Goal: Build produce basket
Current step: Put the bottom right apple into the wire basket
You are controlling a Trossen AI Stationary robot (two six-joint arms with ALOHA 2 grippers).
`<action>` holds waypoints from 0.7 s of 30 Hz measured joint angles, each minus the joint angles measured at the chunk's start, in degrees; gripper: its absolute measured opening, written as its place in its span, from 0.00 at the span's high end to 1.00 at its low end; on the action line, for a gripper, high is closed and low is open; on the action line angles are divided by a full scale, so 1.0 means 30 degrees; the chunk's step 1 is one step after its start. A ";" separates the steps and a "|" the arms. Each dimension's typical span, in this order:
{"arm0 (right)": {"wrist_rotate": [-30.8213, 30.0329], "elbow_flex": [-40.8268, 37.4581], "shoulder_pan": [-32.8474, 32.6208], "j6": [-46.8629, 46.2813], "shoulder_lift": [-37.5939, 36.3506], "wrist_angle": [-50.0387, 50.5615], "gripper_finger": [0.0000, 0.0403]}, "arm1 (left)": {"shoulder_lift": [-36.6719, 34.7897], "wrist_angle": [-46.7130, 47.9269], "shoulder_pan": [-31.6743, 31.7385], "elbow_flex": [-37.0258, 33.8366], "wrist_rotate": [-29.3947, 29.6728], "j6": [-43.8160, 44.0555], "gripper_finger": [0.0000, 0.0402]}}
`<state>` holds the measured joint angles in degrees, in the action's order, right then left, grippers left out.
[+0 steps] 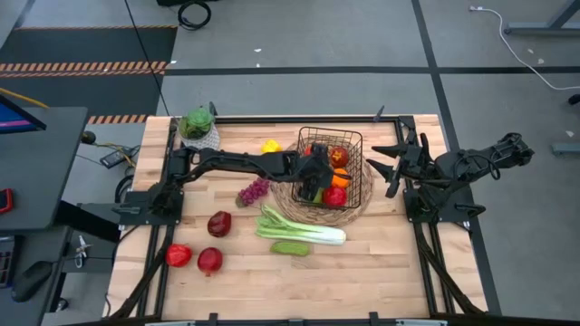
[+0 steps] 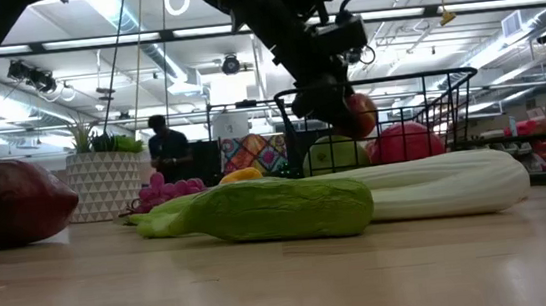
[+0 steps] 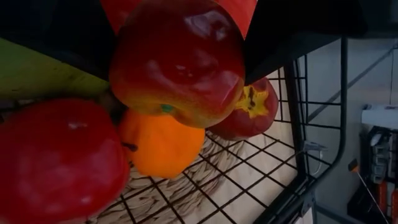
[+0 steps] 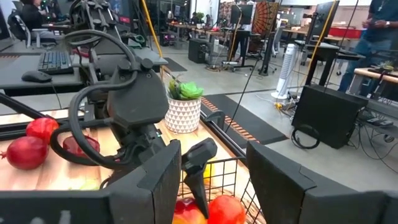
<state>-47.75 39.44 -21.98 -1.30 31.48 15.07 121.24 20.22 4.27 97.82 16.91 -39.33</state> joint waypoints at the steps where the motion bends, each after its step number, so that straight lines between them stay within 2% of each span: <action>1: 0.0000 0.0000 0.0000 0.0000 0.0000 0.0000 0.53 | -0.0009 -0.0012 -0.0011 0.0000 0.0000 0.0029 0.22; 10: -0.0001 0.0000 0.0000 0.0000 0.0000 0.0000 0.53 | -0.0048 -0.0079 -0.0356 0.0000 0.0001 0.1848 0.22; 21: 0.0000 0.0000 0.0000 0.0000 0.0000 0.0000 0.53 | -0.0049 -0.0464 -0.0841 0.0000 0.0696 0.1931 0.22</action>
<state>-47.75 39.44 -21.98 -1.30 31.48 15.07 121.10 18.83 1.75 97.82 19.00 -33.54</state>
